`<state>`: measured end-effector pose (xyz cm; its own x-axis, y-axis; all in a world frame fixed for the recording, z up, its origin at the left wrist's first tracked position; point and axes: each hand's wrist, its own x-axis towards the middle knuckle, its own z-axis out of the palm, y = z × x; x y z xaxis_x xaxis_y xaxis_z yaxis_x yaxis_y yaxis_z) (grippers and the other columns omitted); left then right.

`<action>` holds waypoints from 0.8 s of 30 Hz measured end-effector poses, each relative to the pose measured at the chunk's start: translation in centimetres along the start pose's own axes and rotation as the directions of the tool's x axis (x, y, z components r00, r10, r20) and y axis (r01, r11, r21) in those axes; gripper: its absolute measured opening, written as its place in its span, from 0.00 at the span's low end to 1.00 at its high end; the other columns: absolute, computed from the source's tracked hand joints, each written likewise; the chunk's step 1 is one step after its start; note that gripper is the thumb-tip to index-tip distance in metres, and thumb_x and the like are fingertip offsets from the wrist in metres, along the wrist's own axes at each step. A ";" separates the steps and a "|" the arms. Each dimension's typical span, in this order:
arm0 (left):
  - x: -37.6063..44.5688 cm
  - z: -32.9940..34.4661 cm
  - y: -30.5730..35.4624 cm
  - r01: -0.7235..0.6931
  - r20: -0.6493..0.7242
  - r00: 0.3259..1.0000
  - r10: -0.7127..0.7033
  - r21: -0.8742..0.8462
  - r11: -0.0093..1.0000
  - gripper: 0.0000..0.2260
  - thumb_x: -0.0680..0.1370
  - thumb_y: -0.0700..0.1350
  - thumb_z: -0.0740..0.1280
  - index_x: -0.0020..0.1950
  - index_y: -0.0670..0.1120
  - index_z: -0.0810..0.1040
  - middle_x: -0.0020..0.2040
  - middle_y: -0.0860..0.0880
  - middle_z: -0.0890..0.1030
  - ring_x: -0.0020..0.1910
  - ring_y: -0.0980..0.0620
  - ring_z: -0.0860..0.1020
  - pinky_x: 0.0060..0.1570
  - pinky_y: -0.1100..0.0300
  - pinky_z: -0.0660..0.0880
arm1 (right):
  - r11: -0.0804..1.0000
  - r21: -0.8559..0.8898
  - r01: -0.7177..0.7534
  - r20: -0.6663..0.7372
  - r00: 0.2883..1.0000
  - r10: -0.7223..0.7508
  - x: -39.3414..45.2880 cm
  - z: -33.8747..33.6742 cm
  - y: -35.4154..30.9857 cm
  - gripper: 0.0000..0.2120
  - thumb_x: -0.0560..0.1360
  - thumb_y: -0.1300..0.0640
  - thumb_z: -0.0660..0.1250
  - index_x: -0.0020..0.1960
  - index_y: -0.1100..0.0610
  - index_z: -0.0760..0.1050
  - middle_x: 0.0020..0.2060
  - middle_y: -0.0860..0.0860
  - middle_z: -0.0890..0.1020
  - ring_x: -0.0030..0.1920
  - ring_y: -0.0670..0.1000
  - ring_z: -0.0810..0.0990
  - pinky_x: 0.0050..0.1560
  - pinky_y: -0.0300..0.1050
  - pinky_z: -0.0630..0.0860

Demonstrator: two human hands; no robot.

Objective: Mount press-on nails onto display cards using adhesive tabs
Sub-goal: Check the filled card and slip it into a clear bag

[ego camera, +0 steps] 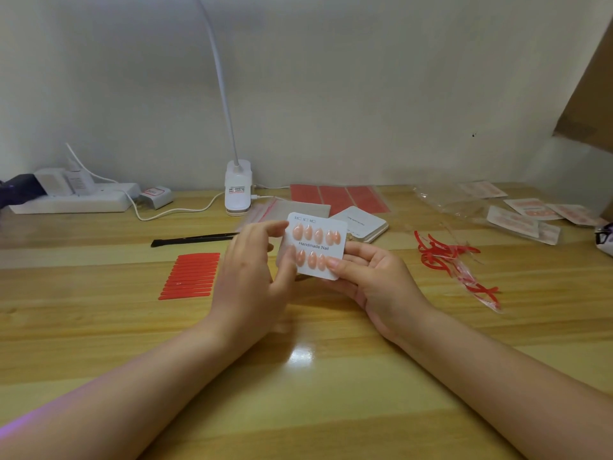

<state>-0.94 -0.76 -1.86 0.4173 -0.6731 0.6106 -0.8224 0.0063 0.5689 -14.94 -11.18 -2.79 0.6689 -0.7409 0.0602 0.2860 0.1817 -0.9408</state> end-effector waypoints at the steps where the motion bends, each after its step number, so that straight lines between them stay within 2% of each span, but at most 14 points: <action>1: 0.0 -0.1 0.0 -0.004 -0.002 1.000 0.004 0.002 1.000 0.17 0.76 0.51 0.62 0.63 0.47 0.74 0.55 0.55 0.75 0.52 0.53 0.73 0.53 0.52 0.73 | 1.000 -0.004 0.001 0.001 1.000 -0.001 0.0 0.0 0.0 0.11 0.74 0.70 0.68 0.56 0.63 0.78 0.48 0.59 0.85 0.49 0.55 0.85 0.46 0.42 0.82; 3: 0.0 -0.2 0.1 -0.078 -0.006 0.997 0.078 0.061 0.995 0.15 0.76 0.49 0.64 0.60 0.46 0.77 0.55 0.51 0.76 0.53 0.49 0.75 0.54 0.51 0.73 | 1.000 -0.008 0.005 0.002 1.000 -0.005 0.0 0.0 0.0 0.11 0.74 0.70 0.68 0.56 0.62 0.78 0.47 0.58 0.86 0.49 0.55 0.85 0.45 0.41 0.81; 5: -0.1 -0.1 0.2 -0.219 -0.010 0.974 0.225 0.182 0.959 0.10 0.76 0.48 0.66 0.53 0.45 0.83 0.54 0.45 0.78 0.52 0.43 0.77 0.51 0.49 0.73 | 1.000 -0.003 0.009 0.000 1.000 -0.009 0.0 0.1 0.1 0.11 0.74 0.70 0.67 0.56 0.62 0.78 0.47 0.58 0.86 0.49 0.55 0.85 0.45 0.41 0.81; 9: -0.4 0.4 0.4 -0.437 0.011 0.889 0.458 0.316 0.842 0.10 0.75 0.51 0.67 0.45 0.48 0.86 0.50 0.45 0.82 0.47 0.40 0.80 0.45 0.47 0.76 | 0.999 -0.031 0.035 0.033 0.999 -0.034 -0.1 0.2 0.2 0.12 0.75 0.70 0.65 0.57 0.62 0.78 0.49 0.61 0.85 0.51 0.58 0.84 0.55 0.51 0.80; 13: -0.3 0.2 0.3 -0.457 0.026 0.878 0.477 0.338 0.823 0.10 0.75 0.52 0.68 0.43 0.48 0.86 0.46 0.46 0.83 0.45 0.41 0.80 0.42 0.46 0.77 | 0.995 -0.080 0.061 0.071 0.996 -0.055 -0.2 0.2 0.3 0.13 0.76 0.71 0.65 0.59 0.63 0.78 0.50 0.61 0.84 0.53 0.61 0.83 0.58 0.56 0.78; 19: -0.2 0.1 0.3 -0.464 -0.008 0.872 0.489 0.303 0.832 0.10 0.75 0.51 0.69 0.40 0.47 0.86 0.40 0.49 0.83 0.40 0.42 0.79 0.39 0.48 0.76 | 0.995 -0.085 0.057 0.120 0.992 -0.046 -0.3 0.3 0.1 0.11 0.76 0.69 0.65 0.55 0.61 0.80 0.49 0.59 0.85 0.49 0.55 0.85 0.49 0.44 0.82; 24: -0.1 0.2 0.3 -0.466 -0.039 0.865 0.500 0.302 0.831 0.04 0.71 0.45 0.75 0.36 0.49 0.85 0.38 0.51 0.82 0.39 0.43 0.79 0.39 0.49 0.75 | 0.997 -0.075 0.035 0.135 0.991 -0.025 -0.3 0.3 -0.1 0.11 0.79 0.68 0.61 0.58 0.67 0.78 0.51 0.63 0.84 0.53 0.61 0.83 0.53 0.51 0.81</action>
<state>-1.29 -0.80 -1.85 -0.0348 -0.5508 0.8339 -0.9952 0.0955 0.0215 -14.94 -10.81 -2.60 0.7481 -0.6511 0.1282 0.2574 0.1066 -0.9604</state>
